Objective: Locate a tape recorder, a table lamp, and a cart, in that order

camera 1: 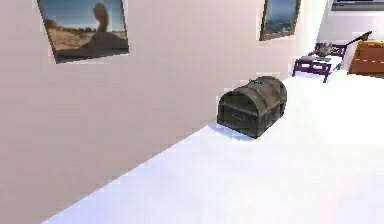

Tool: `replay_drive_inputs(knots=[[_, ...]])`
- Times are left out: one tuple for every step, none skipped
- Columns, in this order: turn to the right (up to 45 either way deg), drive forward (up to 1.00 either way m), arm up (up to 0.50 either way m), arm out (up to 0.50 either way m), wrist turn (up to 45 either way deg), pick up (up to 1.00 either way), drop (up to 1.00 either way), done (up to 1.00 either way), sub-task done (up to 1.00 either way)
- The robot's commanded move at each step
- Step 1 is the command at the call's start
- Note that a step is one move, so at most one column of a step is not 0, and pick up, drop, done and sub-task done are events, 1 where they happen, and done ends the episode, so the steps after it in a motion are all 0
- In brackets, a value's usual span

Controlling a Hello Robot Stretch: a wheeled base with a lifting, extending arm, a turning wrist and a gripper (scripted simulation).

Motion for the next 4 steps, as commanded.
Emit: replay_drive_inputs(knots=[[0.0, 0.1, 0.0, 0.0, 0.0, 0.0, 0.0, 0.0, 0.0], [42.0, 0.0, 0.0, 0.0, 0.0, 0.0, 0.0, 0.0, 0.0], [0.0, 1.0, 0.0, 0.0, 0.0, 0.0, 0.0, 0.0, 0.0], [0.0, 1.0, 0.0, 0.0, 0.0, 0.0, 0.0, 0.0, 0.0]])
